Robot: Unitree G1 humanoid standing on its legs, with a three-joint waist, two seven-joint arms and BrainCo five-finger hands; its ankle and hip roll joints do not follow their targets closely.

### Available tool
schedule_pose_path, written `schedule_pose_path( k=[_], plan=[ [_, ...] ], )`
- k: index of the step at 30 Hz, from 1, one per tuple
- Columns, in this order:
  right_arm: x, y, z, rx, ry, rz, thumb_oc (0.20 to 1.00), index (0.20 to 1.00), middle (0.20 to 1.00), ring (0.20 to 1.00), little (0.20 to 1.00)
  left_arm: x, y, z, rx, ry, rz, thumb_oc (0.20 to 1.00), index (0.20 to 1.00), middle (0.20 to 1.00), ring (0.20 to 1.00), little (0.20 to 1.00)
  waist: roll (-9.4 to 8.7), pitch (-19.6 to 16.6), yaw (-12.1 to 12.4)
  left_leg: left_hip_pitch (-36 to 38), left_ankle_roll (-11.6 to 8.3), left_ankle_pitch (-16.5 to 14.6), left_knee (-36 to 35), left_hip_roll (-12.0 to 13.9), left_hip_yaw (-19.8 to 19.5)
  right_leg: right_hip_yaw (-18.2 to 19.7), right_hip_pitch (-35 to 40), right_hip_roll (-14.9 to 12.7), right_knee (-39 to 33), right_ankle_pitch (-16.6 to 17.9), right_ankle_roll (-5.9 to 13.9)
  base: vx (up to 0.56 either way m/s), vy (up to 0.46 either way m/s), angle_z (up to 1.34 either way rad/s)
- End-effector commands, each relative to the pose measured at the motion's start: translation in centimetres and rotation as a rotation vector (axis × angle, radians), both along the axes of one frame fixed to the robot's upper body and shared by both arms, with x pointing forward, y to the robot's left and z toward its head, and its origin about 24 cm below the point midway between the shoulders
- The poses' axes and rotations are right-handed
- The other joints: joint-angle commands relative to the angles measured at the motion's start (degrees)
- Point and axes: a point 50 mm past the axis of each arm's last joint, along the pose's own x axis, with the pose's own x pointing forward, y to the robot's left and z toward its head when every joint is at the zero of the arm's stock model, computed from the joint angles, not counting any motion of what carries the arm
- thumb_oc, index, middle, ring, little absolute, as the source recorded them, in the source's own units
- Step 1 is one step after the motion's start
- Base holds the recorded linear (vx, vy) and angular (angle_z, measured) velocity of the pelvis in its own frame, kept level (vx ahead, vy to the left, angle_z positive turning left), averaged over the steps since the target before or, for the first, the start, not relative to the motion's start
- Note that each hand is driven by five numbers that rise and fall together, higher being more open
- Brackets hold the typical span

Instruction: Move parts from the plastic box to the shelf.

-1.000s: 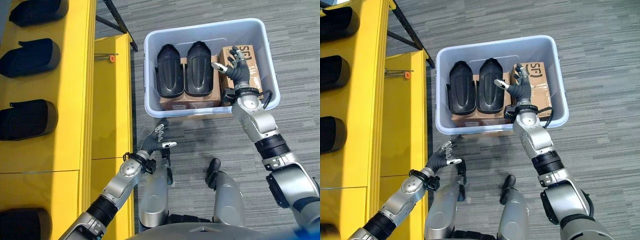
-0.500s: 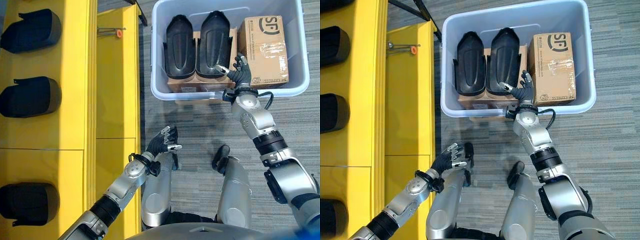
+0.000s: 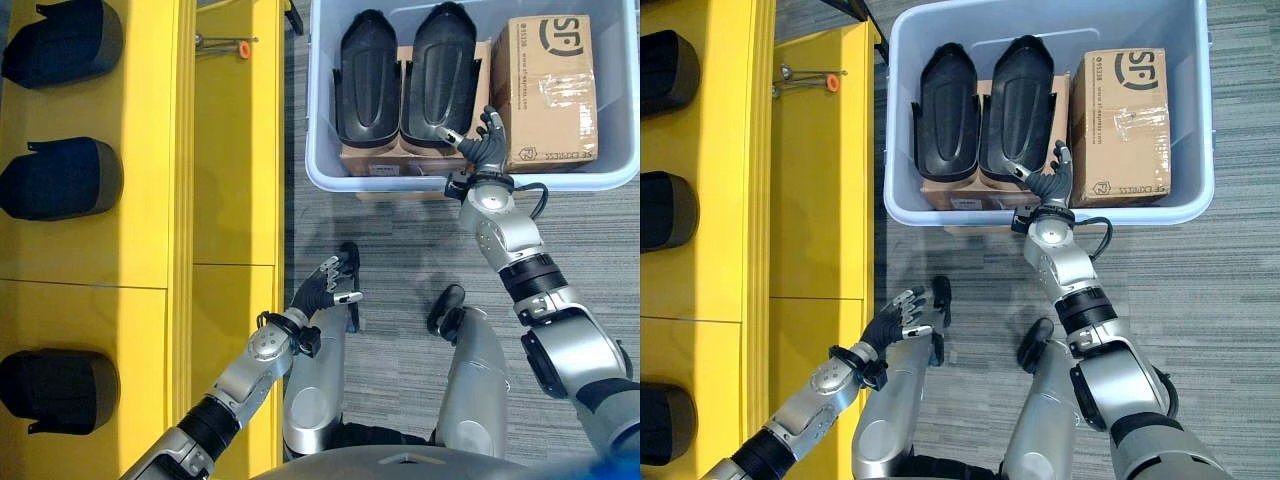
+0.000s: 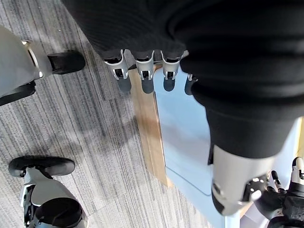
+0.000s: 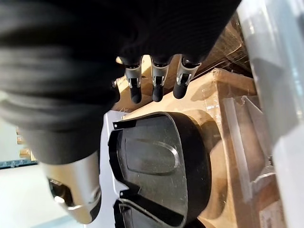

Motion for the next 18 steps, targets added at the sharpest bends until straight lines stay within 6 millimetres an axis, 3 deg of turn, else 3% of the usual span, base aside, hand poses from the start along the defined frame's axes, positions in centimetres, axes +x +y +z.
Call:
schedule_pose_path(
  k=[1, 8, 18],
  plan=[
    [0.3, -0.9, 4.5, -0.008, -0.176, -0.056, 1.0, 1.0, 1.0, 1.0, 1.0, -1.4, -1.5, 1.2, -0.074, -0.05, -0.059, 1.0, 1.0, 1.0, 1.0, 1.0, 2.93, -0.84, 1.58, -0.09, 0.3, -6.29, 3.77, -2.71, 0.78, -0.06, 0.06, 3.13, 3.26, 0.24, 0.57, 0.05, 0.016, 0.08],
    [0.8, -2.5, 7.4, -0.018, -0.245, -0.143, 1.0, 1.0, 1.0, 1.0, 1.0, -1.7, -1.7, 1.1, -0.081, -0.032, -0.082, 1.0, 1.0, 1.0, 1.0, 1.0, 4.34, -0.84, 2.62, -3.84, 0.41, -7.2, 6.51, -3.28, 0.46, 0.28, -3.51, 2.37, 5.95, -0.77, 0.17, 0.04, 0.008, 0.03],
    [1.0, -4.2, 11.8, -0.182, -0.289, -0.247, 1.0, 1.0, 1.0, 1.0, 1.0, -1.9, -1.4, 1.4, -0.092, -0.025, -0.098, 1.0, 1.0, 1.0, 1.0, 1.0, 5.66, -0.84, 4.04, -8.49, 0.65, -9.01, 11.19, -4.1, -0.34, 0.94, -7.48, 1.23, 10.34, -2.51, -0.4, 0.04, 0.025, 0.07]
  ],
)
